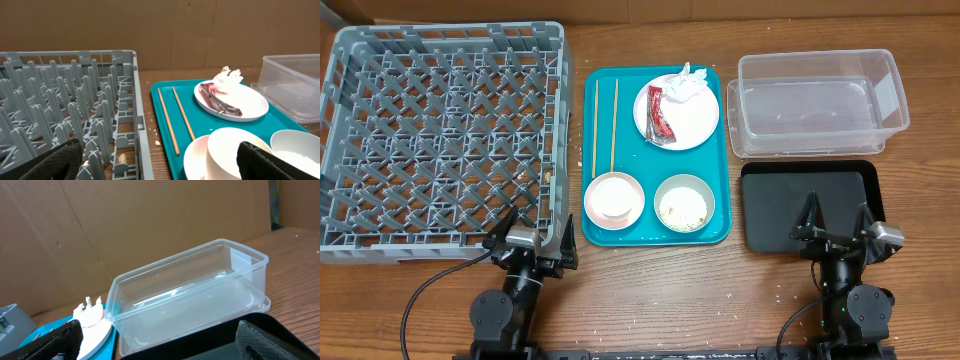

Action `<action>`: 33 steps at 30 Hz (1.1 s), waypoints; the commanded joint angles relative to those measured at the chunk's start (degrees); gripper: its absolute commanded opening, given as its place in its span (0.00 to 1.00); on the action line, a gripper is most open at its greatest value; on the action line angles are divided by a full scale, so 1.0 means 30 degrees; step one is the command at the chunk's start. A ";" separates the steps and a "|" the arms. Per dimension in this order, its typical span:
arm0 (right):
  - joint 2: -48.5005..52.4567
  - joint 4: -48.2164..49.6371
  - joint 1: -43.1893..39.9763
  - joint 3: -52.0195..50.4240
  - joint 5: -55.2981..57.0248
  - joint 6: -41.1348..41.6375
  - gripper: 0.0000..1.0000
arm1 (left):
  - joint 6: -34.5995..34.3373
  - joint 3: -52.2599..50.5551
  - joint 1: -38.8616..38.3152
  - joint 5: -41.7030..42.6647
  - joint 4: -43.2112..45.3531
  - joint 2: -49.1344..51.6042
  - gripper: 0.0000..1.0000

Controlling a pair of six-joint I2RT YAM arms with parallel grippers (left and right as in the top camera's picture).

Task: Sort waste into correct bins and load items into the dishwasher
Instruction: 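Raise both arms from rest toward the teal tray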

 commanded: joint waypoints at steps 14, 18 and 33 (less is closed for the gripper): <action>-0.0219 0.0117 -0.0109 -0.0204 -0.0022 0.0051 1.00 | 0.0495 -0.0066 0.0189 -0.0255 -0.0066 -0.0087 1.00; -0.0219 0.0117 -0.0109 -0.0204 -0.0022 0.0051 1.00 | 0.0495 -0.0066 0.0189 -0.0255 -0.0066 -0.0087 1.00; -0.0219 0.0248 -0.0109 -0.0175 -0.1537 0.0066 1.00 | -0.1071 -0.0066 0.0189 0.0044 0.0058 -0.0087 1.00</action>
